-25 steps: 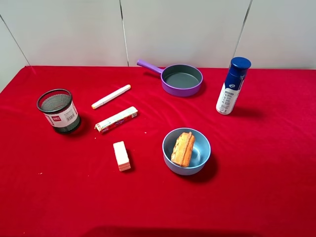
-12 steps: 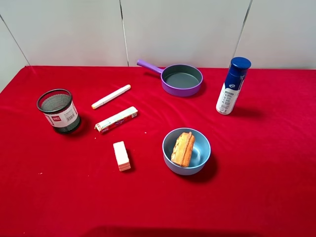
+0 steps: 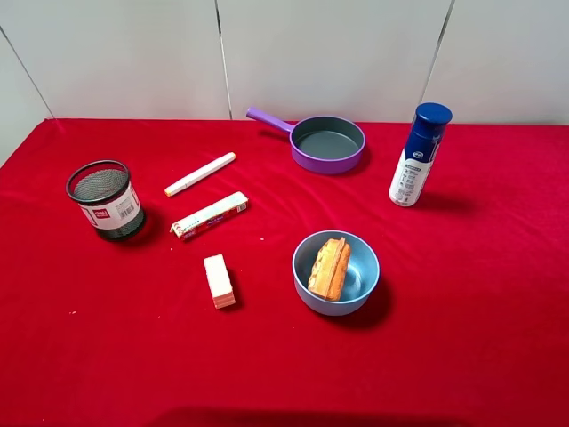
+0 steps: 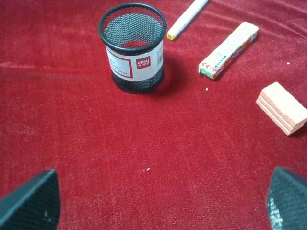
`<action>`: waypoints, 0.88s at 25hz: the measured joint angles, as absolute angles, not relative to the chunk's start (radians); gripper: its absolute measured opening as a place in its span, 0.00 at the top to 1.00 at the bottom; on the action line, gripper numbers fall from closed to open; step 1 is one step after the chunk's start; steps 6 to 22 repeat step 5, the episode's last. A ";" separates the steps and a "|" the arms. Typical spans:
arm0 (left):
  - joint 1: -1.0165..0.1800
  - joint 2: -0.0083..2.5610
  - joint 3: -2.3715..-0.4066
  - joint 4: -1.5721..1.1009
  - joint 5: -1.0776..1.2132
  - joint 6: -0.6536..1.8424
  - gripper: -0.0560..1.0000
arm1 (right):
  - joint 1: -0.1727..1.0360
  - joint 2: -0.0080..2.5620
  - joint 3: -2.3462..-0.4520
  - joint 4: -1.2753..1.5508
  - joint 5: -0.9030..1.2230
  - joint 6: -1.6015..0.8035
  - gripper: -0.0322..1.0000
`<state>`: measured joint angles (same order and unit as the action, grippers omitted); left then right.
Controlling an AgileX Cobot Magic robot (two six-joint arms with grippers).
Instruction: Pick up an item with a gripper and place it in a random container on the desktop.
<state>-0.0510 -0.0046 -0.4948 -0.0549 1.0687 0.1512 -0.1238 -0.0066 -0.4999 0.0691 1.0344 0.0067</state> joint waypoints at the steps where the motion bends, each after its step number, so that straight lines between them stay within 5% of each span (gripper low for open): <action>1: -0.051 -0.005 -0.495 -0.055 1.069 0.151 0.15 | -0.124 -0.007 -0.500 0.069 1.034 0.007 0.30; 22: -0.051 -0.005 -0.495 -0.055 1.069 0.151 0.15 | -0.124 -0.007 -0.500 0.069 1.034 0.007 0.30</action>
